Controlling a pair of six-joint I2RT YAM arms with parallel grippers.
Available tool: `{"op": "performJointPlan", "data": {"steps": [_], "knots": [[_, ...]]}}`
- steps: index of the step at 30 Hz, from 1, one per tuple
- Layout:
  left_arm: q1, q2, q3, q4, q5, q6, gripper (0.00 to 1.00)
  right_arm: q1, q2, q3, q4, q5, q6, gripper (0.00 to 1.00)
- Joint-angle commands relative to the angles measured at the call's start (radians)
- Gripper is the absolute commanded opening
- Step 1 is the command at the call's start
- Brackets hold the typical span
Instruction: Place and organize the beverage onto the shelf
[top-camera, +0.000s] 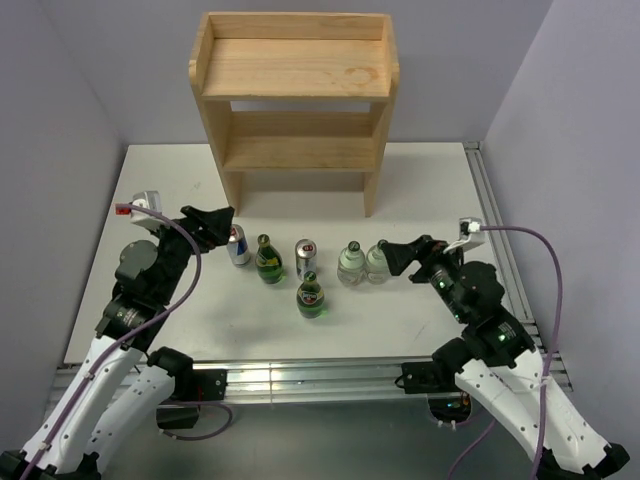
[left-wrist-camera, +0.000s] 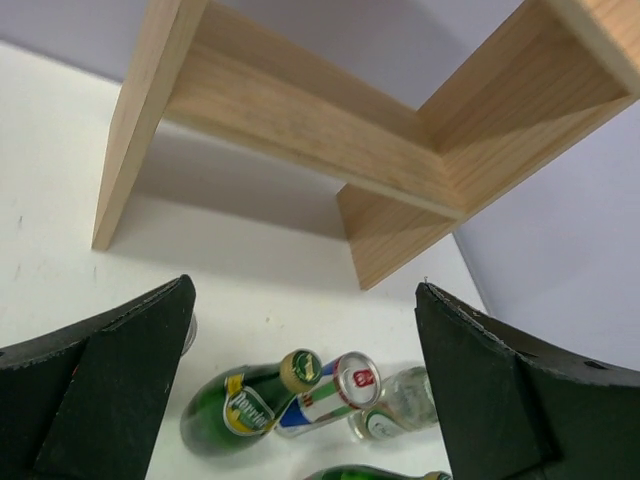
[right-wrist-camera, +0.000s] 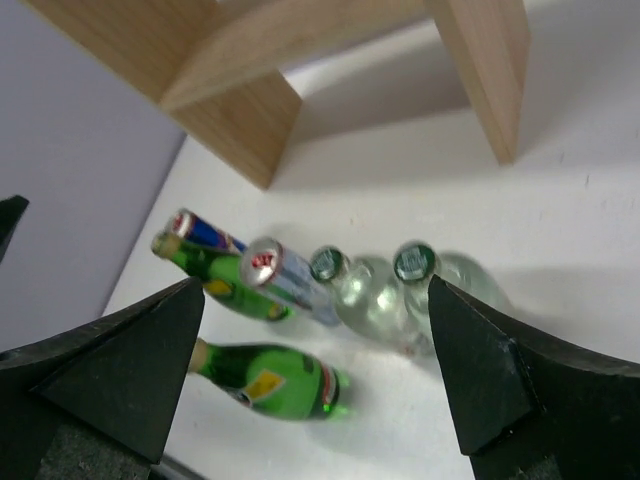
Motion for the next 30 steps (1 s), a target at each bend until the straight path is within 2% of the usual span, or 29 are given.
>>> {"op": "performJointPlan", "data": {"steps": [1,9,21,30], "knots": [[-0.011,-0.018,-0.034,-0.019,-0.041,-0.029,0.99,0.026,0.005,-0.094,-0.080,0.023,0.109,1.00],[-0.028,0.013,-0.079,0.000,-0.036,-0.032,0.97,0.163,0.133,-0.222,-0.037,0.207,0.206,1.00],[-0.054,-0.021,-0.119,0.014,-0.052,-0.022,0.96,0.169,0.323,-0.231,0.126,0.299,0.186,1.00],[-0.062,-0.024,-0.148,0.043,-0.045,-0.026,0.96,0.171,0.489,-0.163,0.161,0.352,0.235,1.00]]}}
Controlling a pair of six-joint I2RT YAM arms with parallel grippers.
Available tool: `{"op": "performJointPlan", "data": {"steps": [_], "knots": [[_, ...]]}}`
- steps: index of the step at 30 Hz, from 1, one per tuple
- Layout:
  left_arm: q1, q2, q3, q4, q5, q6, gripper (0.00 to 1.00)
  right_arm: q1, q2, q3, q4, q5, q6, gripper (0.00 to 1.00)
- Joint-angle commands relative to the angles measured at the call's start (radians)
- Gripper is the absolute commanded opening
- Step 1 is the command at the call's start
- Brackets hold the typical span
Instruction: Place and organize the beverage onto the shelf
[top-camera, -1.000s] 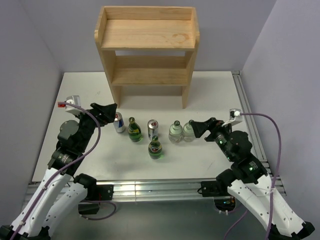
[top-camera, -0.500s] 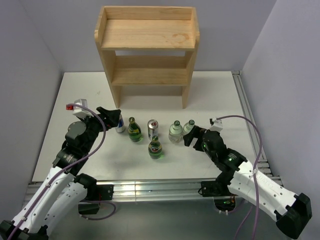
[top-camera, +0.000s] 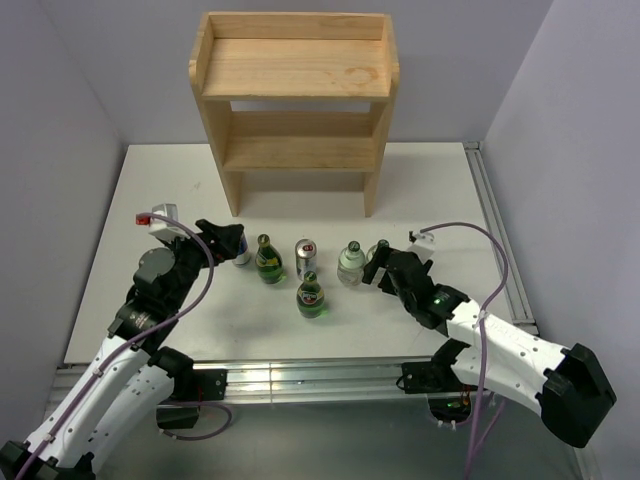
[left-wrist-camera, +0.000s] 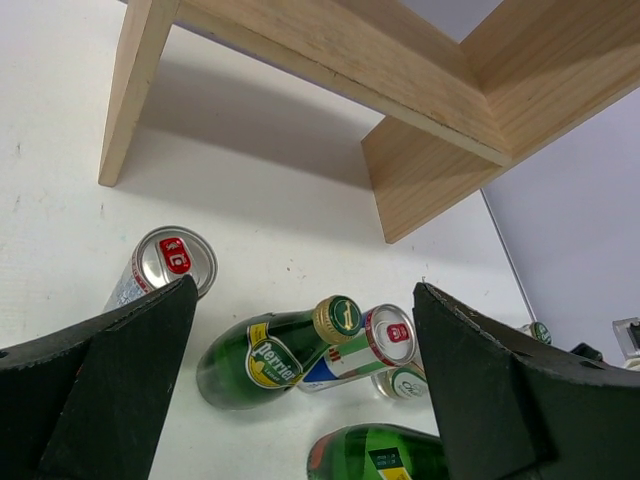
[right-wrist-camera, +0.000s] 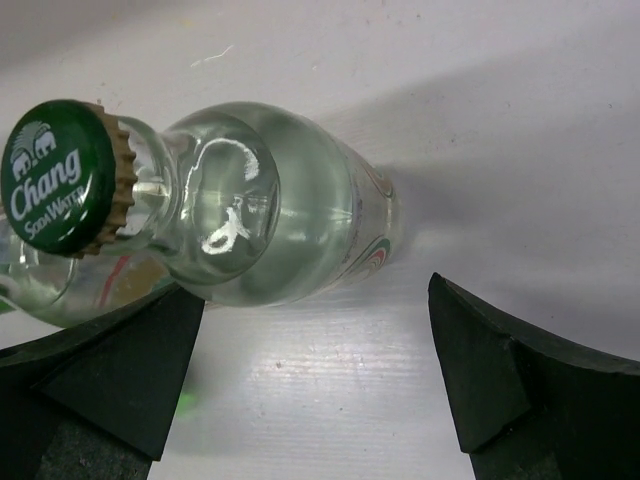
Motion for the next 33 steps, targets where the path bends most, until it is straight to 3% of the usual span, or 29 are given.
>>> {"op": "performJointPlan", "data": {"steps": [1,21,33], "knots": [[-0.008,-0.005,-0.008,0.052,-0.007,-0.001,0.96,0.006,0.024,0.050,0.073,0.062,0.030,1.00],[-0.014,-0.026,-0.057,0.071,0.012,-0.004,0.96,0.027,0.304,0.062,0.267,0.165,0.073,1.00],[-0.017,-0.012,-0.097,0.138,0.016,0.001,0.96,0.050,0.378,0.027,0.409,0.341,0.064,1.00]]}}
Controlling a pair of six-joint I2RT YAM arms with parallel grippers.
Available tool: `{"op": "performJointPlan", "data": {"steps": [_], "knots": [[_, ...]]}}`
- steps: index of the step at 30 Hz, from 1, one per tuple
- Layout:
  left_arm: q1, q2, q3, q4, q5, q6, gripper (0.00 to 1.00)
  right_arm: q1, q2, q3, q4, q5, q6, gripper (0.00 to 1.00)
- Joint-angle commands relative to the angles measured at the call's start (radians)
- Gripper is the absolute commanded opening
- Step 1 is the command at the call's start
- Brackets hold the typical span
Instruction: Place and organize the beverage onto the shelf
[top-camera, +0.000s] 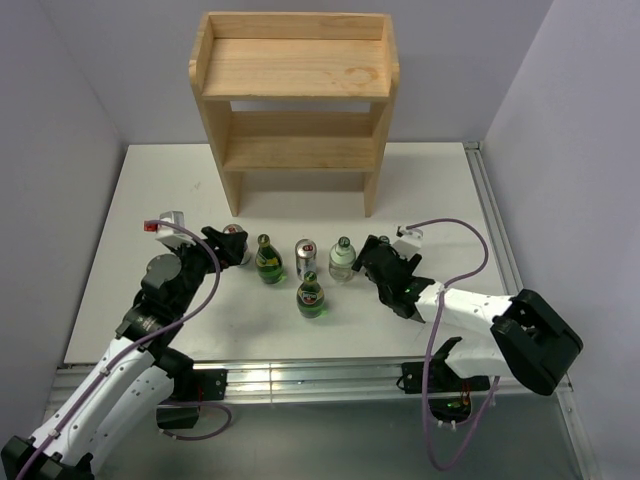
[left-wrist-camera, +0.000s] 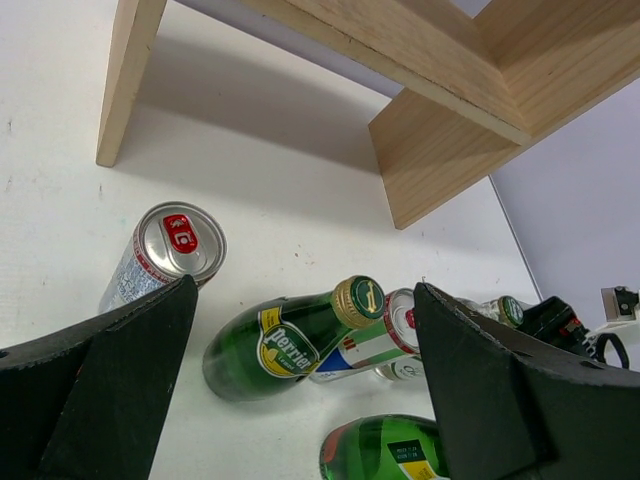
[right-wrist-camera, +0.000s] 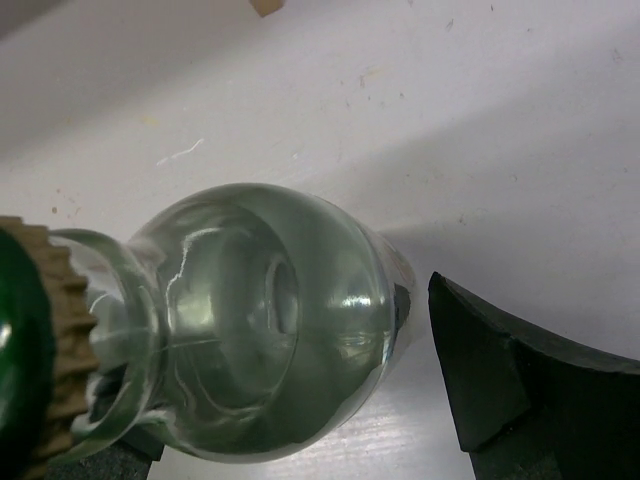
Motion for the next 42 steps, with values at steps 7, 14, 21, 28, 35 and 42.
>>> {"op": "performJointPlan", "data": {"steps": [7,14,21,28,35,42], "knots": [[-0.005,0.013,-0.018,0.088,0.019,0.003,0.96,0.019,0.087,-0.010,0.169,0.177,-0.019,1.00],[-0.008,0.038,-0.027,0.109,0.025,0.004,0.96,0.030,0.204,0.008,0.243,0.210,-0.047,0.94],[-0.013,0.047,-0.036,0.118,0.024,0.007,0.96,0.038,0.284,0.019,0.286,0.249,-0.064,0.61],[-0.016,0.046,-0.046,0.124,0.022,0.004,0.96,0.038,0.302,0.045,0.294,0.245,-0.096,0.00],[-0.017,0.049,-0.052,0.123,0.012,0.009,0.96,0.056,0.166,0.082,0.137,0.260,-0.093,0.00],[-0.022,0.063,-0.056,0.141,0.011,0.002,0.96,0.085,-0.124,0.169,-0.056,0.285,-0.148,0.00]]}}
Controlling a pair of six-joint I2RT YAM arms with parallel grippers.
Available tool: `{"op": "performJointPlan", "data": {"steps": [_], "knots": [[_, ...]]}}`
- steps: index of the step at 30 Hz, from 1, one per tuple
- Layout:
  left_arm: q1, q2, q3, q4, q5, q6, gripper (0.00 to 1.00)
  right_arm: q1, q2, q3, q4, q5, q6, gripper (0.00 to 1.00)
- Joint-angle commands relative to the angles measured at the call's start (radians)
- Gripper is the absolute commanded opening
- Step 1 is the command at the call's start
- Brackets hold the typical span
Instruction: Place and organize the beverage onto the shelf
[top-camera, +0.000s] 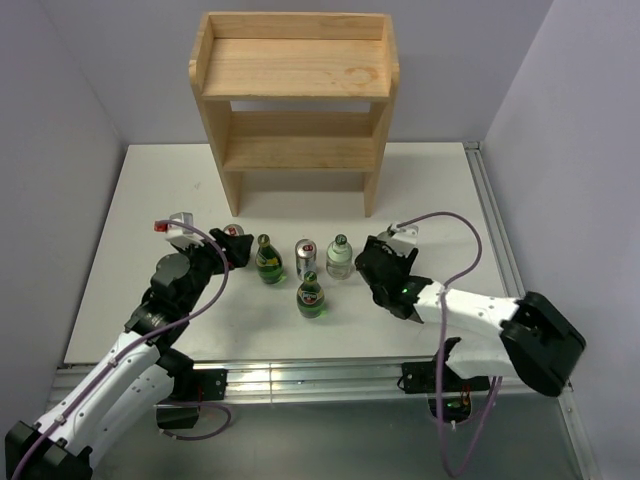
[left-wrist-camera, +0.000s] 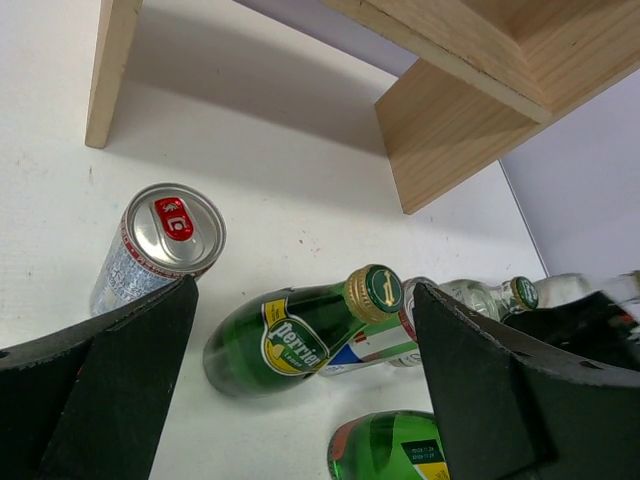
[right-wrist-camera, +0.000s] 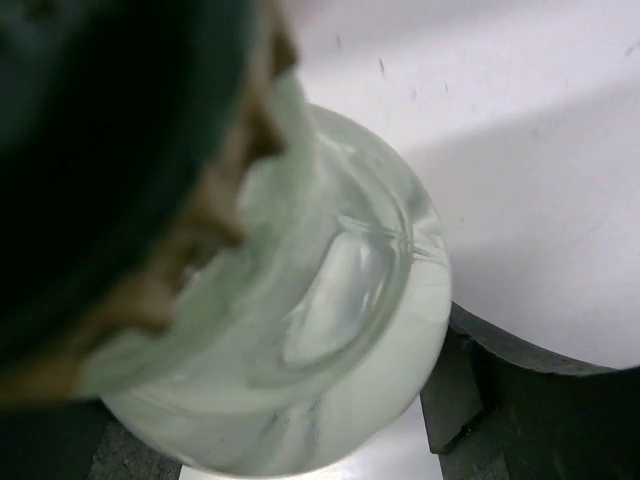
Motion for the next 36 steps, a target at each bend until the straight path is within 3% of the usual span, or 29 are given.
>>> {"op": "performJointPlan", "data": {"steps": [1,7,11,17,36], "knots": [[-0.007,0.006,-0.005,0.059,0.003,0.002,0.96,0.014,-0.163,0.139,-0.043,0.102,-0.042,0.00],[-0.012,0.027,0.007,0.061,-0.003,0.005,0.96,0.017,-0.267,0.294,-0.155,0.076,-0.116,0.00],[-0.015,0.032,0.018,0.065,-0.010,0.005,0.95,0.017,-0.255,0.539,-0.252,0.018,-0.208,0.00],[-0.018,0.036,0.042,0.064,-0.013,0.002,0.95,0.017,-0.120,0.947,-0.392,-0.054,-0.326,0.00],[-0.021,-0.023,0.027,0.036,-0.026,0.014,0.95,-0.002,0.440,1.929,-0.637,-0.076,-0.633,0.00]]}}
